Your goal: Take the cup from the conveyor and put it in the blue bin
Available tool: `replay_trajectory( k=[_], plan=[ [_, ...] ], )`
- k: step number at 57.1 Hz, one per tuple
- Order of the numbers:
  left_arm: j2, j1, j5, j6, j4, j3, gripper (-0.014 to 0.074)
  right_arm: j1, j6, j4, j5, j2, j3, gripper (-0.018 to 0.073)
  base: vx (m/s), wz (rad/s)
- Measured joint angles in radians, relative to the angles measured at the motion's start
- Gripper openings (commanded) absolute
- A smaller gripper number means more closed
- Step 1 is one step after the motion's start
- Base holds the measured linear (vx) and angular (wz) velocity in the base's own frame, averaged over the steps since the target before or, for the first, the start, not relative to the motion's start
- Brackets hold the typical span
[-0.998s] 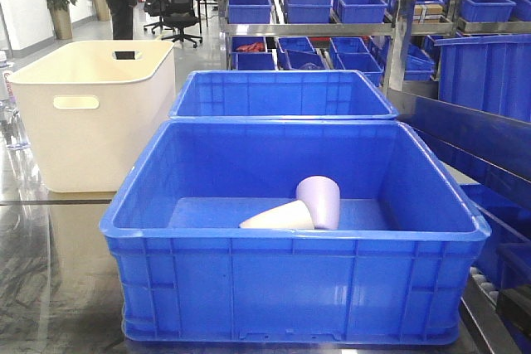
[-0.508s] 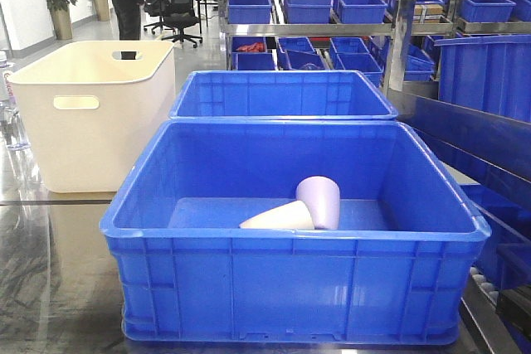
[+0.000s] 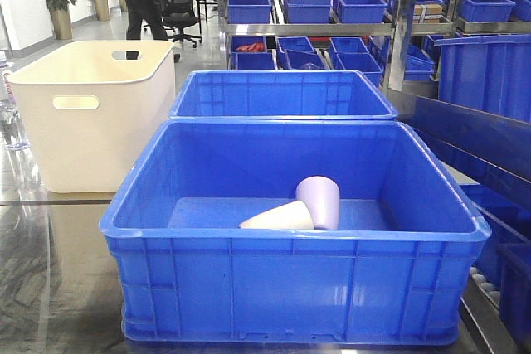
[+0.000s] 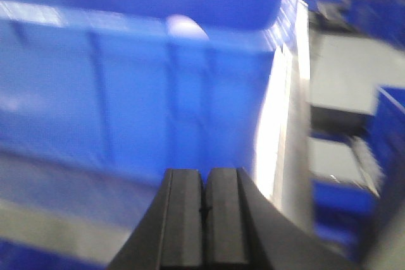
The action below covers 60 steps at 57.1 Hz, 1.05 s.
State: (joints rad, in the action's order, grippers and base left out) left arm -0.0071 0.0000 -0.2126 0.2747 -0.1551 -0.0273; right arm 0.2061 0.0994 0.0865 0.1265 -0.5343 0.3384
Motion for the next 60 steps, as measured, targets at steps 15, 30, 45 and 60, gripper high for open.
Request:
replay_trajectory(
  k=[15,30,45,60],
  plan=[
    [0.0,0.0,0.0,0.0,0.0,0.0,-0.0002,-0.15,-0.003,-0.068,-0.012,0.418,-0.357,-0.0009,0.0,0.0],
    [0.0,0.0,0.002,0.0,0.001,0.0,-0.0002,-0.163,-0.004,-0.074,-0.013,0.544,-0.369,-0.0009,0.0,0.0],
    [0.0,0.0,0.002,0.0,0.001,0.0,-0.0002,-0.168,-0.004,-0.074,-0.014,0.544,-0.369,-0.0009,0.0,0.0],
    [0.0,0.0,0.002,0.0,0.001,0.0,-0.0002,-0.168,-0.004,-0.074,-0.013,0.544,-0.369,-0.0009,0.0,0.0]
  ],
)
